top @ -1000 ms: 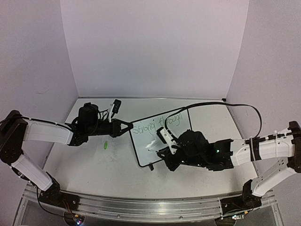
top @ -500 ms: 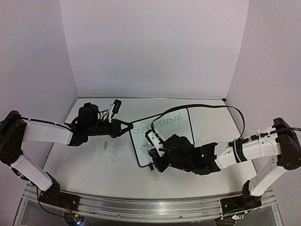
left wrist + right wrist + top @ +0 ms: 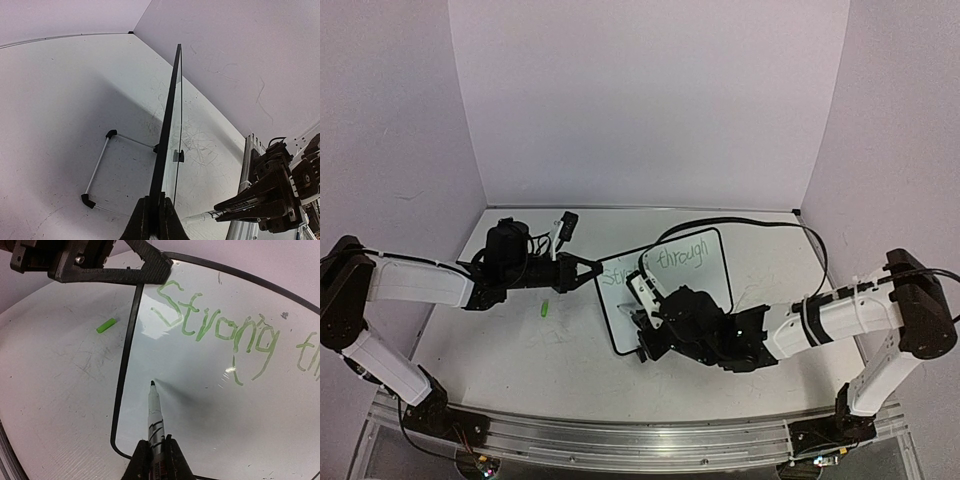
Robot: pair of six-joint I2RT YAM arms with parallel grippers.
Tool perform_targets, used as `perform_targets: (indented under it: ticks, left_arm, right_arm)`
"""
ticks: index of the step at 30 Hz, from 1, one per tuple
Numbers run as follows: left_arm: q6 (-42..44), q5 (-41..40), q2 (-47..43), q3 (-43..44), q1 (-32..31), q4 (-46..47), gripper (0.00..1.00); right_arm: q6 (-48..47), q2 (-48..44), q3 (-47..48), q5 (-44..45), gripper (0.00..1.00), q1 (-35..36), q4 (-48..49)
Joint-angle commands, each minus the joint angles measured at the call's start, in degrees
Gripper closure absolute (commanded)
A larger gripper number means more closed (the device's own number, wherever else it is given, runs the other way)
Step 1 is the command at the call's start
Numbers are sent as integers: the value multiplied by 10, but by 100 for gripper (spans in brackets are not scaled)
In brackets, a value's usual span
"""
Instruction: Write a sentence on the whiteboard
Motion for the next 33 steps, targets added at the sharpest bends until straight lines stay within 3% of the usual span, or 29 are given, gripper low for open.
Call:
perform_targets:
  ticks: [1,22,33]
  left_arm:
    - [43,-55,-3,-16,1,-50,100]
    - [45,-55,-4,-19,0,-50,100]
    - [45,-56,-3,-17,0,-51,100]
  right_arm:
    - [8,13,23,17,100,1,27]
    - [31,9,10,49,100,1,-6]
    - [33,-31,-9,3,100,1,-1]
